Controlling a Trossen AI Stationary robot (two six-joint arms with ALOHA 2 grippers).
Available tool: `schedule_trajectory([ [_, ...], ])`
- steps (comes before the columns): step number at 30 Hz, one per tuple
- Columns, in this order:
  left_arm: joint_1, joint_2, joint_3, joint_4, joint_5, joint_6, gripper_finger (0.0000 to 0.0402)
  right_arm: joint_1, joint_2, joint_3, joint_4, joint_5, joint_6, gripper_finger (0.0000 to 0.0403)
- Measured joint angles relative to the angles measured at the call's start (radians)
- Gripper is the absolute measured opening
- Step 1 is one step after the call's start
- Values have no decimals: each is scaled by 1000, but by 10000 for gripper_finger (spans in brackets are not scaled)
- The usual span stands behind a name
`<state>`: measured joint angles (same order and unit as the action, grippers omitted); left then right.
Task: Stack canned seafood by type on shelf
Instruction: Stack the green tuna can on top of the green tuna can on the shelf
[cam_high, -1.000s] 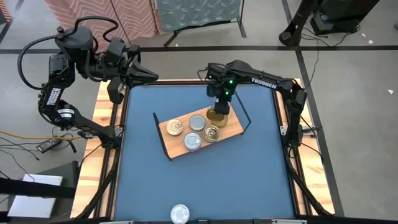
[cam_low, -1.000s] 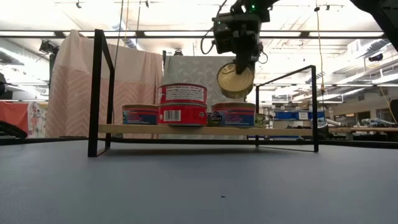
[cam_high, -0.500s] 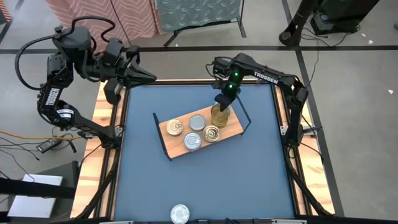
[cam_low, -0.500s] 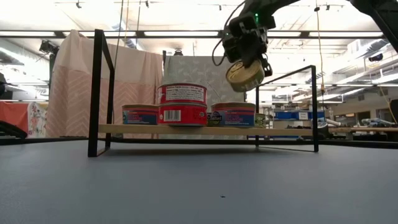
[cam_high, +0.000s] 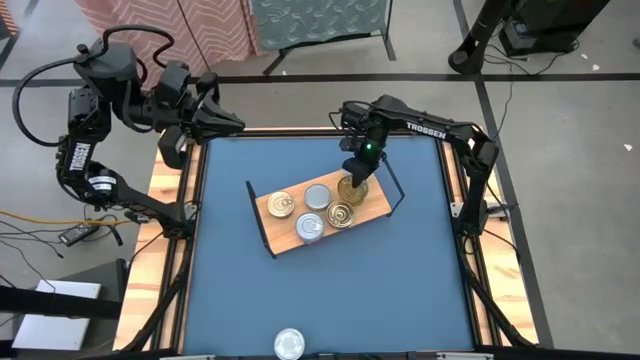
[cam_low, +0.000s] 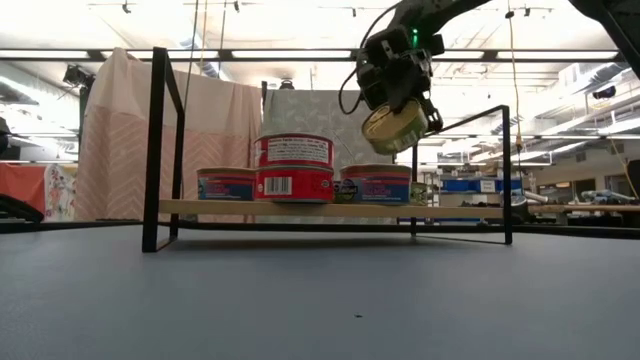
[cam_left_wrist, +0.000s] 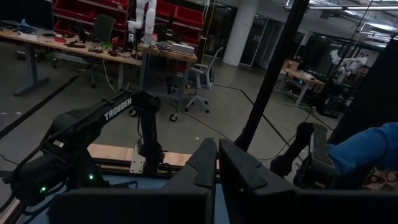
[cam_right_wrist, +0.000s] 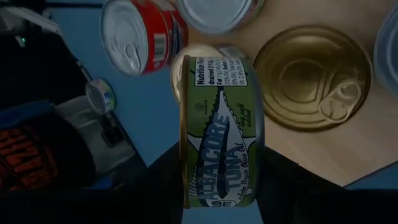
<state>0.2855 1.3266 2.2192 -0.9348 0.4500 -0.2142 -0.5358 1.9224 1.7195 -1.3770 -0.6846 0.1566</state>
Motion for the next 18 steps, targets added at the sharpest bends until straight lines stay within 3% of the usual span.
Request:
schedule_trajectory([
  [18, 0, 0, 0, -2, 8, -6, 23, -4, 11, -19, 62, 96, 29, 155],
])
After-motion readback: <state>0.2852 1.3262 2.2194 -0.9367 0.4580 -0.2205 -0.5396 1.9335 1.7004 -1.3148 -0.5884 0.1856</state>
